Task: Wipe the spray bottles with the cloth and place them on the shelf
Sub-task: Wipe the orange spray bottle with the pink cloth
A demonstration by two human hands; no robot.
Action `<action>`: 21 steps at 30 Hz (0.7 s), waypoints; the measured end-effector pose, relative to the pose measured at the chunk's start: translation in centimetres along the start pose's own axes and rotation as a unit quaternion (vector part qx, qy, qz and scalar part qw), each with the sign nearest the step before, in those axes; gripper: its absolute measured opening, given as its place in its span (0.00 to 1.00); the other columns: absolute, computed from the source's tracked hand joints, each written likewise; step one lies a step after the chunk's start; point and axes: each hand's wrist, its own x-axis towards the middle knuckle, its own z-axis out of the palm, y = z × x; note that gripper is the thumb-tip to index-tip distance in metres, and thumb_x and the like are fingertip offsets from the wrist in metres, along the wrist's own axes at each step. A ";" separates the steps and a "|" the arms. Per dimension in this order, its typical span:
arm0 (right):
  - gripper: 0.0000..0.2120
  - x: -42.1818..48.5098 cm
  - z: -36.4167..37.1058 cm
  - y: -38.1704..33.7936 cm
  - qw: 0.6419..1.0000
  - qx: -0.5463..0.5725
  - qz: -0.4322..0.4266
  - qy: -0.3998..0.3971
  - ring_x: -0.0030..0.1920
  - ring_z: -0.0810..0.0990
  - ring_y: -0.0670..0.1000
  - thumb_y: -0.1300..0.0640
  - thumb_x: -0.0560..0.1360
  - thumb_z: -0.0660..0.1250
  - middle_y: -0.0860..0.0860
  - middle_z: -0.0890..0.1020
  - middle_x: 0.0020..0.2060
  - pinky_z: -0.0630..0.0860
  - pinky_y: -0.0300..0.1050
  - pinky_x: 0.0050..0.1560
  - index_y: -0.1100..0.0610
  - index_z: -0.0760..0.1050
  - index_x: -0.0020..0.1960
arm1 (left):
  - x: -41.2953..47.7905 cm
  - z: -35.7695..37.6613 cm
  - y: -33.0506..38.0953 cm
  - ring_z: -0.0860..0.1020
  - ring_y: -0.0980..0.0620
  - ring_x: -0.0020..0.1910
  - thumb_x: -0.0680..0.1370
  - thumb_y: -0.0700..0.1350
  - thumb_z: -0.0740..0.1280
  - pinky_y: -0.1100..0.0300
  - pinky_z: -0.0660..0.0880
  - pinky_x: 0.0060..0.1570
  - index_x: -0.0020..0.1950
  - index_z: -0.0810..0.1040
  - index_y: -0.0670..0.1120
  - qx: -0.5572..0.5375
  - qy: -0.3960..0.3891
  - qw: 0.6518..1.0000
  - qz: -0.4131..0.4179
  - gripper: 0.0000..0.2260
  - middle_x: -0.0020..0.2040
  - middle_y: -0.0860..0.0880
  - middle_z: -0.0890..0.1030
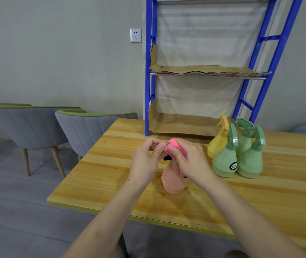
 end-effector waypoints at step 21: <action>0.16 0.2 -1.4 -0.2 0.987 -0.132 -0.029 -0.091 0.53 0.81 0.51 0.50 0.81 0.71 0.47 0.82 0.56 0.74 0.44 0.50 0.51 0.74 0.66 | -0.1 -0.2 0.4 0.81 0.58 0.50 0.84 0.50 0.66 0.48 0.80 0.56 0.51 0.82 0.54 0.075 0.011 0.997 0.011 0.05 0.47 0.59 0.85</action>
